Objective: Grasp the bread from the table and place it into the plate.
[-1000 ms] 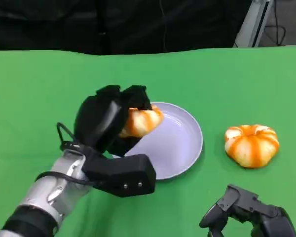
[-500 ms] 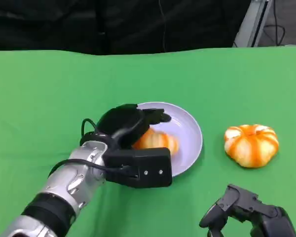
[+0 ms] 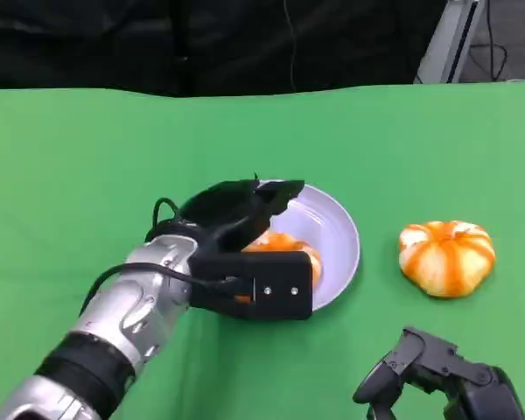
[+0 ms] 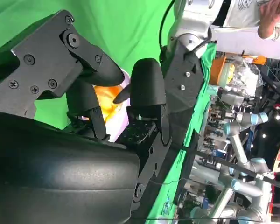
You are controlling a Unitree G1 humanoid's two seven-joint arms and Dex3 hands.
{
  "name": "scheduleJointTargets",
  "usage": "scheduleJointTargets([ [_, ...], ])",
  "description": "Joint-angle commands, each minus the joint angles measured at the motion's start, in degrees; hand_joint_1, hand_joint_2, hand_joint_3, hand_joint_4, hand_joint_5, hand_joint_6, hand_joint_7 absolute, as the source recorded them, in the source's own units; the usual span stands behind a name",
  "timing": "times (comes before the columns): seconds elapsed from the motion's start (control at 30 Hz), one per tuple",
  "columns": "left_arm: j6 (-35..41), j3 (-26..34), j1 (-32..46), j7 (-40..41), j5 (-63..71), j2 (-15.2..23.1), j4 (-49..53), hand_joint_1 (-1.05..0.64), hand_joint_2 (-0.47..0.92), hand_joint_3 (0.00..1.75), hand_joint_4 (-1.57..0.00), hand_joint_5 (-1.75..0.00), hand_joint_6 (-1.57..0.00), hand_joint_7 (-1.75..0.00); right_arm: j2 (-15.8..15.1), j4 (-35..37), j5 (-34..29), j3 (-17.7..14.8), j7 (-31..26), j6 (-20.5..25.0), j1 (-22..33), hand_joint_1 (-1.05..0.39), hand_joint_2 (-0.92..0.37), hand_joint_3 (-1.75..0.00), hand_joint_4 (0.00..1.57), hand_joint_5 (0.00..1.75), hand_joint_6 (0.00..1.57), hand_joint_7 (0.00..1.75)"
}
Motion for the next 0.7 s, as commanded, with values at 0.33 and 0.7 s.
scheduleJointTargets([
  [0.33,4.08,18.41,21.38,-7.65,-23.64,4.06,-34.39,-0.46,0.92,0.27,-0.43,-0.39,-0.46,-0.12,-0.32,-0.84,0.48,-0.13,-0.04,0.03,0.62,-0.09,-0.36,-1.29,0.71,1.59,0.79,1.27],
  [0.7,-7.24,30.31,47.16,-3.22,-41.26,-2.21,-48.15,-0.03,0.55,1.09,-0.73,-1.59,-0.68,-1.30,-0.43,-1.79,0.83,-0.18,0.34,0.89,0.84,-0.08,-0.36,-1.30,0.71,1.59,0.79,1.27],
])
